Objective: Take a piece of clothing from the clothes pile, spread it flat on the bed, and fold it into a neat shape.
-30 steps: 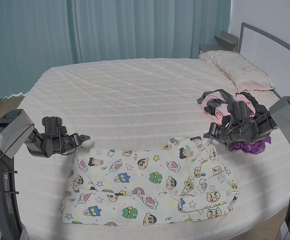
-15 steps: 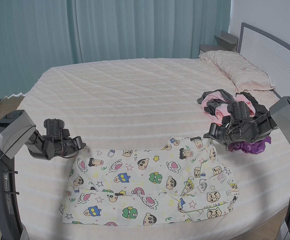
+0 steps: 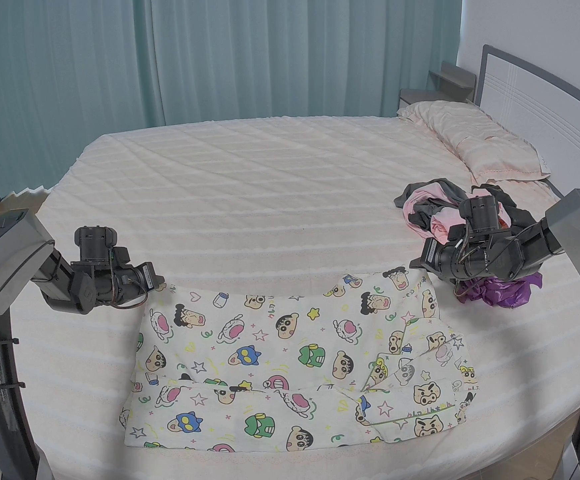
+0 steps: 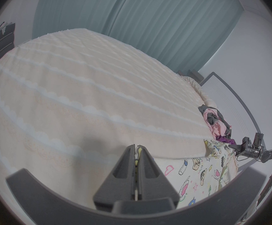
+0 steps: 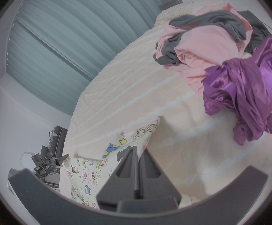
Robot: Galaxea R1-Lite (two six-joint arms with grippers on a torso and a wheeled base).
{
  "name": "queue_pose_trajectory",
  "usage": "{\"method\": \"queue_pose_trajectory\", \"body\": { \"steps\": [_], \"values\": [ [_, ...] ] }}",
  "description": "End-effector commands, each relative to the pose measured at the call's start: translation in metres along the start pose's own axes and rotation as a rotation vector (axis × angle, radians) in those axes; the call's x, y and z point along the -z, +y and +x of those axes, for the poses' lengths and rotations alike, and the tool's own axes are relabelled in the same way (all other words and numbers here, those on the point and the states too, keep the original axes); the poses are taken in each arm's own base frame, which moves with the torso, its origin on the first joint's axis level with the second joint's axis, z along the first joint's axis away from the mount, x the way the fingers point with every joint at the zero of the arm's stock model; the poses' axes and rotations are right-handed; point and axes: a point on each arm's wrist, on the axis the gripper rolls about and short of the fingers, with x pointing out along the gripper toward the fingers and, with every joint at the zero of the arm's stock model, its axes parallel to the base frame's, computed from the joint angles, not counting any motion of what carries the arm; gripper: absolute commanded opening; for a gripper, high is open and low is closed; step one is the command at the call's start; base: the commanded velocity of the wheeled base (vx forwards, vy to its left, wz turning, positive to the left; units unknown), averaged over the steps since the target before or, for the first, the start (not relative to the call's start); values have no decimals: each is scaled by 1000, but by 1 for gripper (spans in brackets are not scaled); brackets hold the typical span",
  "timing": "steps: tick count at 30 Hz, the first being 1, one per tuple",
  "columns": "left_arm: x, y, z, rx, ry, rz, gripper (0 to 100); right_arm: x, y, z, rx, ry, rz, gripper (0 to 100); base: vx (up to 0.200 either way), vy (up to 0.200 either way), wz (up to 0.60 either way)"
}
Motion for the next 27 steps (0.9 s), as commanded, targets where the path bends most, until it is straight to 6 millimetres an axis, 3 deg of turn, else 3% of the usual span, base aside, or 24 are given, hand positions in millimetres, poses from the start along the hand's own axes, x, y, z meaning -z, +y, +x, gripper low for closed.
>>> {"method": "queue_pose_trajectory", "body": {
  "steps": [1,27],
  "values": [
    [-10,-10,-15,12,-32,12,0,-7,9,-13,-20,-30,-9,0,0,0,0],
    [-12,6,-36,-22,-50,-18,0,-4,13,-25,-19,-38,-18,0,0,0,0]
  ]
}}
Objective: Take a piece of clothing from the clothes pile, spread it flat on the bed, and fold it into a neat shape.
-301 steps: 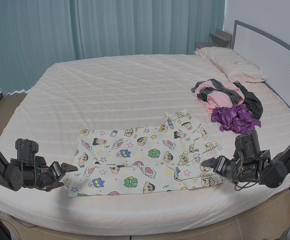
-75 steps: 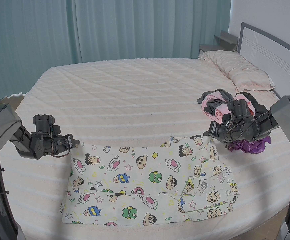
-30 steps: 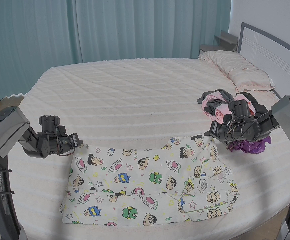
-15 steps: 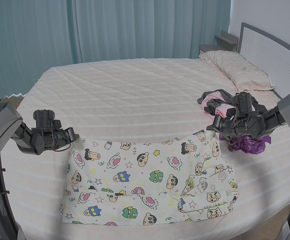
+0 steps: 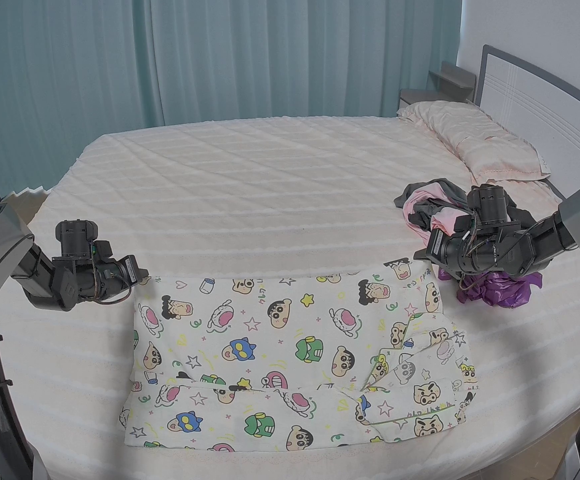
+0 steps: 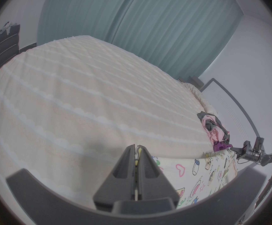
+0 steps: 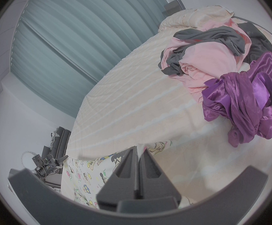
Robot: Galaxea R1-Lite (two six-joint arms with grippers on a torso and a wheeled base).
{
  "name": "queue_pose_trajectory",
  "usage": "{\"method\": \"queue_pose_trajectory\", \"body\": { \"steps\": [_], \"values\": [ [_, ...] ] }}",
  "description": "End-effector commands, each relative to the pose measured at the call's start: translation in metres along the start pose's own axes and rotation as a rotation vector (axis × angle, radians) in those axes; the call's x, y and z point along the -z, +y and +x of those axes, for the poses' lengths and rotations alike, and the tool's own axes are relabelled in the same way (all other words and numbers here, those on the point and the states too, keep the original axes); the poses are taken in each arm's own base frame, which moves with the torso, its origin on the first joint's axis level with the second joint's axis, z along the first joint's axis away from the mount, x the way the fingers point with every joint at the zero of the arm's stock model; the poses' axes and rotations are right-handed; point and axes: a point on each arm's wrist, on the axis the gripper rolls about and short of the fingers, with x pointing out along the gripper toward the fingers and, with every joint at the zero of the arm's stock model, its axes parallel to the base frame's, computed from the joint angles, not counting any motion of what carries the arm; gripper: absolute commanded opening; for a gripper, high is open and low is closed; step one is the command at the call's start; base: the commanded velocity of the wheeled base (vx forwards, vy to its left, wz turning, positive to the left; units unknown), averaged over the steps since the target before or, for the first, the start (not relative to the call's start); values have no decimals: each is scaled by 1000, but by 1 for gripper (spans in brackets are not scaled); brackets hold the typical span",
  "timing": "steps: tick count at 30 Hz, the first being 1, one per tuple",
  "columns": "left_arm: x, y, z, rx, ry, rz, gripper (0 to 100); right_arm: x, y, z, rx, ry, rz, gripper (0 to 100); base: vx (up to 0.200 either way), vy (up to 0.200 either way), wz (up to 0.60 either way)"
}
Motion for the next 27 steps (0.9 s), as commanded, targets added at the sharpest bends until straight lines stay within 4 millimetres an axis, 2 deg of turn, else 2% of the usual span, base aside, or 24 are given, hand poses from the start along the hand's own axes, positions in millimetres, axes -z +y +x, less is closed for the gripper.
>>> {"method": "queue_pose_trajectory", "body": {
  "steps": [1,10,18,27],
  "values": [
    [1,-1,-4,-3,2,0,0,2,2,-3,-2,3,-3,0,0,0,0],
    [4,-7,-15,5,6,6,0,8,5,-14,-14,-4,-20,0,0,0,0],
    [10,-11,-34,1,13,7,0,26,5,-24,-25,-3,-40,0,0,0,0],
    [30,-6,-38,3,78,72,0,40,1,-30,-7,34,-81,0,0,0,0]
  ]
}}
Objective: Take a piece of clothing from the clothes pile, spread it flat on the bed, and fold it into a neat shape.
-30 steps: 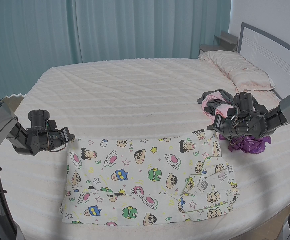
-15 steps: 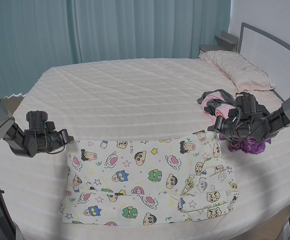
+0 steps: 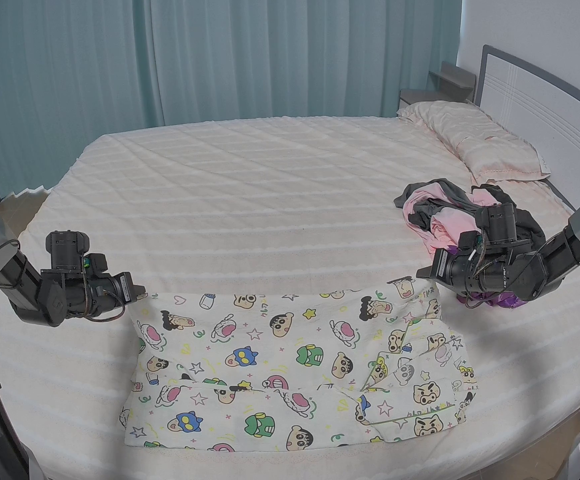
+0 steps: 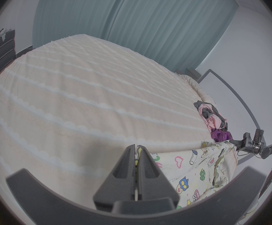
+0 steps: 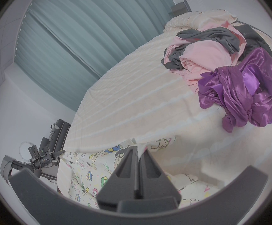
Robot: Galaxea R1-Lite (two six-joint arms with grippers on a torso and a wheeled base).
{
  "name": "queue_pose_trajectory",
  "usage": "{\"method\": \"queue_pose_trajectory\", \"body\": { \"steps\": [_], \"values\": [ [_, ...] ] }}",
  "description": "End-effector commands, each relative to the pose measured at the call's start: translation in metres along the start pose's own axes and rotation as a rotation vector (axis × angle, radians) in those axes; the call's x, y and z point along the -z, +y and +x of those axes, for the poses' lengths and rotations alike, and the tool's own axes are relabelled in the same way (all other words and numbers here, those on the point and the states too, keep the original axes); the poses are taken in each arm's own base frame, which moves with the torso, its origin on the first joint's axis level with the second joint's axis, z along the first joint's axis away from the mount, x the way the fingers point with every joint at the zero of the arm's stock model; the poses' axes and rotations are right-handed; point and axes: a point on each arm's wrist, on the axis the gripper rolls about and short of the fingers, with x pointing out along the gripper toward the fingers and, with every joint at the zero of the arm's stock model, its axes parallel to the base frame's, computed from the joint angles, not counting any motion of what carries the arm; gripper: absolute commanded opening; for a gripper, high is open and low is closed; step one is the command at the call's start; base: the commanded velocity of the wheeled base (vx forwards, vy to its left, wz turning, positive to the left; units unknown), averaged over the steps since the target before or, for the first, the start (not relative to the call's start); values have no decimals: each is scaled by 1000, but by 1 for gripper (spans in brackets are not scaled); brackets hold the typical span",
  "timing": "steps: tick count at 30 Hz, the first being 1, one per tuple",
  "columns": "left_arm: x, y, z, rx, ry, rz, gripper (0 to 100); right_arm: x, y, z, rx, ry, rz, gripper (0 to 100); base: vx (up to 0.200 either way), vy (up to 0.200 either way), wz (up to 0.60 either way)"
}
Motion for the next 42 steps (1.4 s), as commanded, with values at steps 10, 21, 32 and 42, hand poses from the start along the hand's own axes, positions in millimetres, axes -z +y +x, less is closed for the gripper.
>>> {"method": "queue_pose_trajectory", "body": {
  "steps": [10,21,32,42],
  "values": [
    [25,6,-5,-21,78,3,0,30,-11,-11,37,91,-24,0,0,0,0],
    [43,9,-12,1,135,25,0,56,-21,-18,33,94,-90,0,0,0,0],
    [60,11,-22,7,110,33,0,77,-25,-30,39,125,-137,0,0,0,0],
    [69,18,-39,44,138,-3,0,91,-32,-35,57,162,-127,0,0,0,0]
  ]
}}
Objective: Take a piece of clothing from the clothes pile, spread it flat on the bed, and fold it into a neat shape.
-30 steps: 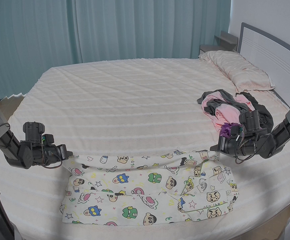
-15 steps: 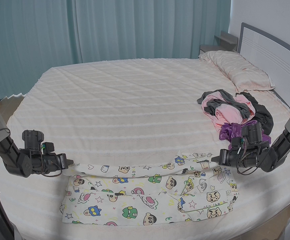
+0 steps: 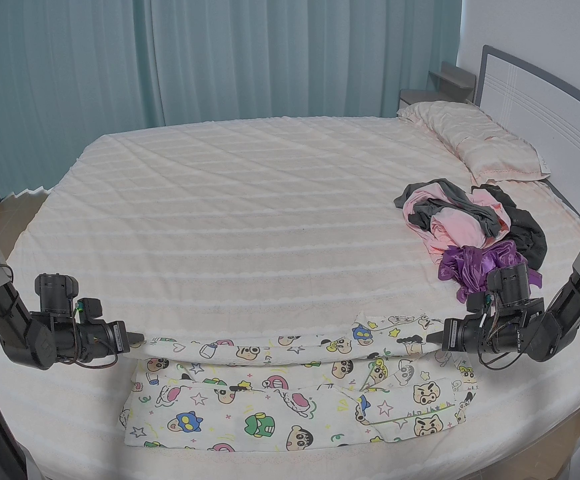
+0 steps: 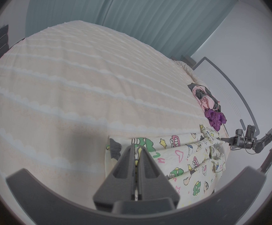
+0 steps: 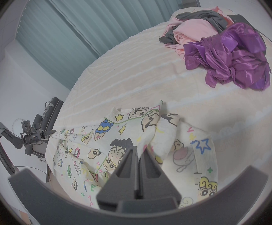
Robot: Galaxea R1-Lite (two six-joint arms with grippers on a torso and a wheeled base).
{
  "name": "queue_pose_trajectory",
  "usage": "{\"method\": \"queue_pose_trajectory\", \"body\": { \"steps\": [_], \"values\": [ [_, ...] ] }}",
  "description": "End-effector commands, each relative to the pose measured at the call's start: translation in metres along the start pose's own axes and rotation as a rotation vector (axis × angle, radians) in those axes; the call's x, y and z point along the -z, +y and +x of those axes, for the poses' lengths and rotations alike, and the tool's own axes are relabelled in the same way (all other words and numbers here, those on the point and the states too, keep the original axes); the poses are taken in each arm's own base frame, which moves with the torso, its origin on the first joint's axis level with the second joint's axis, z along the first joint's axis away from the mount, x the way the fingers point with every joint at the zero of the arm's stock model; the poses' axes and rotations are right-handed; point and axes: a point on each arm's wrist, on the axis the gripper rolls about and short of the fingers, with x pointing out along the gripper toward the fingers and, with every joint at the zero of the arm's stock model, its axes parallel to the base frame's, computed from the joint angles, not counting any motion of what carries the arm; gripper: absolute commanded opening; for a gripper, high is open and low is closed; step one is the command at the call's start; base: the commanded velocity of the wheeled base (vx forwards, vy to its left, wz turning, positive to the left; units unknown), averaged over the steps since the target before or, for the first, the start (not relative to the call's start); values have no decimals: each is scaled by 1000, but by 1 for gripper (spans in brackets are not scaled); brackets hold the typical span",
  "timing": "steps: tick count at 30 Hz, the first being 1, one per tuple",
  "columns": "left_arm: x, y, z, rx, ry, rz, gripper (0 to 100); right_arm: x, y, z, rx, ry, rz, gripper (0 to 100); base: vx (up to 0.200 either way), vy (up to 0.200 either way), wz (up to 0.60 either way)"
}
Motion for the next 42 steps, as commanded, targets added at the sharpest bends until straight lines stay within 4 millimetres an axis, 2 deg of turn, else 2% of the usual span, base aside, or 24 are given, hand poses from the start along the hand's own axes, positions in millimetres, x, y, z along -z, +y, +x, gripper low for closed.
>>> {"method": "queue_pose_trajectory", "body": {
  "steps": [1,14,36,37,40,42],
  "values": [
    [5,3,-6,-11,7,-12,0,6,-2,0,7,22,7,0,0,0,0],
    [16,10,-4,-1,49,-16,0,22,-7,-1,22,80,26,0,0,0,0],
    [42,16,-1,0,51,-20,0,50,-18,-4,28,66,31,0,0,0,0],
    [43,16,-2,0,52,-20,100,50,-18,-3,30,67,33,100,0,0,0],
    [43,15,-3,-1,55,-23,100,52,-18,-5,32,72,40,100,0,0,0],
    [45,16,-6,-2,56,-31,100,52,-18,-13,36,61,47,100,0,0,0]
  ]
}}
